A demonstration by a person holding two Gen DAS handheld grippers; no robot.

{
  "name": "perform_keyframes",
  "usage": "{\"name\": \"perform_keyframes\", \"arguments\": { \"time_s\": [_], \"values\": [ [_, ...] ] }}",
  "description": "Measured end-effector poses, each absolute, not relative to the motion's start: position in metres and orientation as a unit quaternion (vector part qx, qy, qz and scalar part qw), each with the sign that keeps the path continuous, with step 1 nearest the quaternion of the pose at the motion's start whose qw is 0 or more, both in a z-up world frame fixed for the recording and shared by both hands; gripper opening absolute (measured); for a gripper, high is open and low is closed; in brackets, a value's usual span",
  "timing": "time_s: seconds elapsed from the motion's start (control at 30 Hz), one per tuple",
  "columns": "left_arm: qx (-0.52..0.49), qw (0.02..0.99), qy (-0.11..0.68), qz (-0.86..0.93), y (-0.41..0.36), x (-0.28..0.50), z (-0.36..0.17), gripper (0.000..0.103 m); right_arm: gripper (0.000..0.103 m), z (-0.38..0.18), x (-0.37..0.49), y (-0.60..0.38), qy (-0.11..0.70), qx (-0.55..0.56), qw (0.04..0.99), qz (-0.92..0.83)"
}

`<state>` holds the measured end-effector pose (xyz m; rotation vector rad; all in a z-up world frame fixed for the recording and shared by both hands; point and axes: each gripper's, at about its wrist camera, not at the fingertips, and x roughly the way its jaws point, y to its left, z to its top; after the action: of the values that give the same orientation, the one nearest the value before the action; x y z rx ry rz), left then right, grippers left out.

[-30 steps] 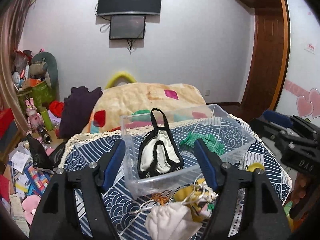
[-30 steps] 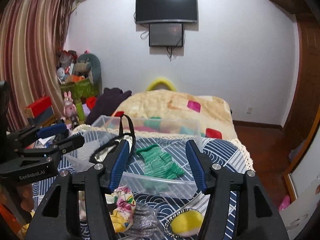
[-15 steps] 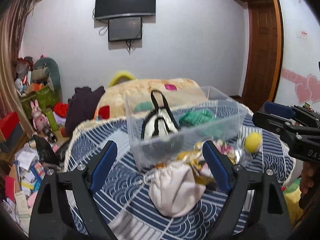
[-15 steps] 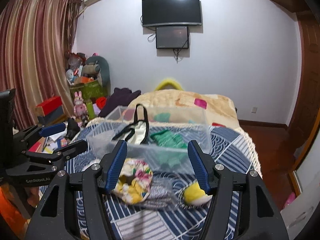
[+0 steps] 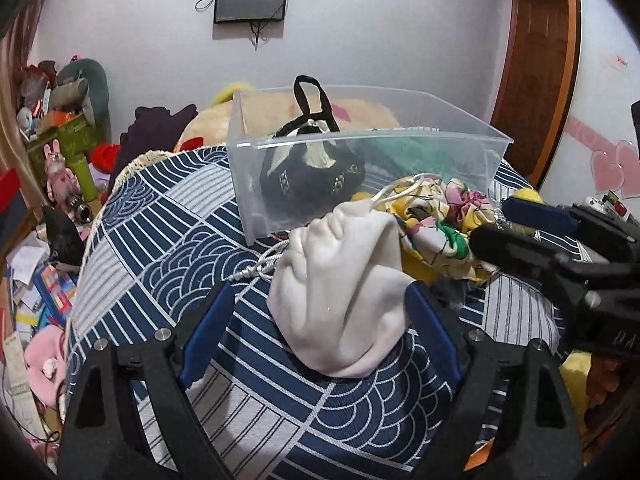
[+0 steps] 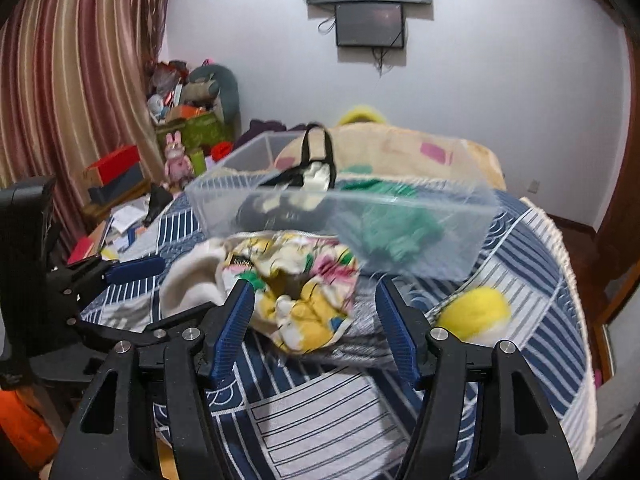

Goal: Organize soft objects
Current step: 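Grasp the white cloth with the left tool while the right tool grasps the floral cloth, then lift the floral cloth with the right tool into the box while the left tool drops the white cloth in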

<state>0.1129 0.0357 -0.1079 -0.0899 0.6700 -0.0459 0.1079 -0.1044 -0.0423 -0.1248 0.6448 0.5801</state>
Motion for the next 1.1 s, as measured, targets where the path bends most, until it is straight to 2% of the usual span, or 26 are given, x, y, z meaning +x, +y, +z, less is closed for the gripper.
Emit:
{"name": "perform_keyframes", "arguments": {
  "time_s": [0.13, 0.27, 0.33, 0.4, 0.47, 0.53, 0.57, 0.63, 0.77, 1.1],
  "values": [
    [-0.058, 0.943, 0.327, -0.025, 0.038, 0.114, -0.113, 0.086, 0.060, -0.050, 0.109, -0.098, 0.326, -0.057, 0.898, 0.290],
    [-0.060, 0.942, 0.327, -0.036, 0.035, 0.112, -0.115, 0.069, 0.062, -0.053, 0.110, -0.096, 0.325, -0.055, 0.898, 0.292],
    [-0.056, 0.943, 0.326, -0.035, 0.033, 0.110, -0.114, 0.065, 0.062, -0.055, 0.109, -0.094, 0.326, -0.060, 0.897, 0.293],
    [-0.053, 0.944, 0.324, -0.039, 0.030, 0.107, -0.113, 0.058, 0.054, -0.056, 0.108, -0.096, 0.328, -0.059, 0.896, 0.293],
    [-0.060, 0.944, 0.323, -0.040, 0.031, 0.106, -0.112, 0.051, 0.038, -0.057, 0.109, -0.096, 0.331, -0.061, 0.896, 0.290],
    [-0.069, 0.943, 0.324, -0.042, 0.034, 0.105, -0.112, 0.045, 0.031, -0.057, 0.110, -0.098, 0.331, -0.059, 0.897, 0.287],
    [-0.075, 0.942, 0.324, -0.042, 0.037, 0.105, -0.111, 0.041, 0.023, -0.057, 0.110, -0.099, 0.331, -0.057, 0.897, 0.287],
    [-0.079, 0.942, 0.324, -0.044, 0.040, 0.104, -0.110, 0.037, 0.018, -0.056, 0.109, -0.102, 0.329, -0.056, 0.898, 0.285],
    [-0.072, 0.947, 0.312, -0.024, 0.048, 0.098, -0.104, 0.034, 0.014, -0.053, 0.107, -0.108, 0.325, -0.048, 0.901, 0.282],
    [-0.083, 0.957, 0.278, -0.007, 0.062, 0.086, -0.081, 0.033, 0.014, -0.028, 0.098, -0.130, 0.288, -0.028, 0.921, 0.262]
  ]
}}
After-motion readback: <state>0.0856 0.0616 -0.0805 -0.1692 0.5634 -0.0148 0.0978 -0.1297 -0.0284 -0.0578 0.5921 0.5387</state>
